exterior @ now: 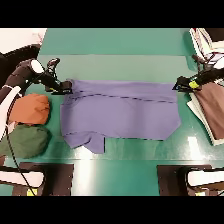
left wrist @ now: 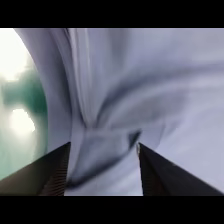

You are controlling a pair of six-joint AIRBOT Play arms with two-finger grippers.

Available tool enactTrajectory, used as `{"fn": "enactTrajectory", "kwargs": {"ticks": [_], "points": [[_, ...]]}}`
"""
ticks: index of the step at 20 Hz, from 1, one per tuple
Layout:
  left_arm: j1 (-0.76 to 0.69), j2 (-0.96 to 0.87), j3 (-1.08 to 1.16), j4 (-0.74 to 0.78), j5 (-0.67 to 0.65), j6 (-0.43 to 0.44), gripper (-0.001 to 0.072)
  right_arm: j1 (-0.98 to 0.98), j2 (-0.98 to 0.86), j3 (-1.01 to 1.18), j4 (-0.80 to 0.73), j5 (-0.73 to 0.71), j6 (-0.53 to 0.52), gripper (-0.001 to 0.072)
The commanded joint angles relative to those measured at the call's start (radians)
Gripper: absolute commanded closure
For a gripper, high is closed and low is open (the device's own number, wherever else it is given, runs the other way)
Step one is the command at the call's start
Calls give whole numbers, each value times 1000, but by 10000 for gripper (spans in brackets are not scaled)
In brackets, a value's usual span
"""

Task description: Fold the shirts.

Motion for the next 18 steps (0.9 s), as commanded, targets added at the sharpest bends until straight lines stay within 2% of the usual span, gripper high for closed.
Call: {"fn": "enactTrajectory", "kwargs": {"ticks": [1,4,10,14,18], "points": [[1,97,-32,54,-118,2,206,0,62,-8,29,65,-1,295],[1,292,-218,62,-158,-7,206,0,208,-117,32,62,-2,297],[1,668,-724,-115,-201,-88,206,0,397,-259,32,28,-2,299],[1,746,-866,-220,-188,-96,206,0,436,-271,31,15,-2,298],[1,745,-935,-242,-114,-95,206,0,453,-271,40,15,-2,298]]}}
